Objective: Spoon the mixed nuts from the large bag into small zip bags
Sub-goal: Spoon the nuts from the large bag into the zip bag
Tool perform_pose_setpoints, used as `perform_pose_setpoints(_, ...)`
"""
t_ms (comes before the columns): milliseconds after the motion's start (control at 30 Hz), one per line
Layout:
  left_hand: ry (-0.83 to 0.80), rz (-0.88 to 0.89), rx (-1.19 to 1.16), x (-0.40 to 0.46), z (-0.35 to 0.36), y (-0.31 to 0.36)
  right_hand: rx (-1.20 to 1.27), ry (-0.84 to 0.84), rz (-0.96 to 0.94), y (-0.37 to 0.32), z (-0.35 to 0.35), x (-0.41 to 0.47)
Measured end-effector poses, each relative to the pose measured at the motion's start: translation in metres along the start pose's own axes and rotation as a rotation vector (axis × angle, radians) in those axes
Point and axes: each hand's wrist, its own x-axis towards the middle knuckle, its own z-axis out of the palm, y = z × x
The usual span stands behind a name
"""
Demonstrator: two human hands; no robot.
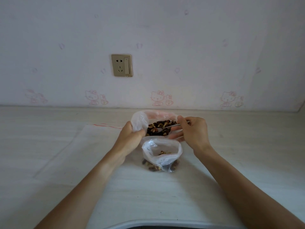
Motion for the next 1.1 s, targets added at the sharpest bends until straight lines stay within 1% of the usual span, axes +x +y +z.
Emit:
perform_pose_setpoints(100, -0.019, -0.052, -0.049, 0.009, 0.0, 0.006, -0.051, 0.012, -0.068, -0.001, -0.002, 0.003)
perform_pose_setpoints(200, 0.004, -0.064, -0.097, 0.022, 0.001, 0.009, -0.086, 0.011, -0.12, -0.002, -0.003, 0.003)
perform_pose_setpoints(333, 0.056, -0.027, -0.023, 0.034, 0.007, 0.001, -0.094, 0.002, -0.129, 0.002, 0.0, 0.003)
perform_pose_setpoints(433, 0.054, -0.017, -0.02, 0.035, 0.008, -0.002, -0.105, 0.001, -0.132, 0.007, 0.009, 0.003)
perform_pose_setpoints(600, 0.011, 0.014, -0.036, 0.035, 0.011, -0.002, -0.025, -0.001, -0.057, 0.01, 0.012, 0.004)
perform_pose_setpoints(833, 0.092, 0.03, -0.14, 0.035, 0.011, -0.003, 0.165, -0.03, 0.118, 0.004, -0.008, 0.005)
perform_pose_setpoints(967, 0.151, 0.039, -0.174, 0.033, 0.009, -0.001, 0.231, -0.026, 0.13, -0.001, -0.015, 0.005)
perform_pose_setpoints(1100, 0.158, 0.072, -0.191, 0.029, 0.002, 0.003, 0.26, -0.033, 0.082, -0.007, -0.018, 0.005)
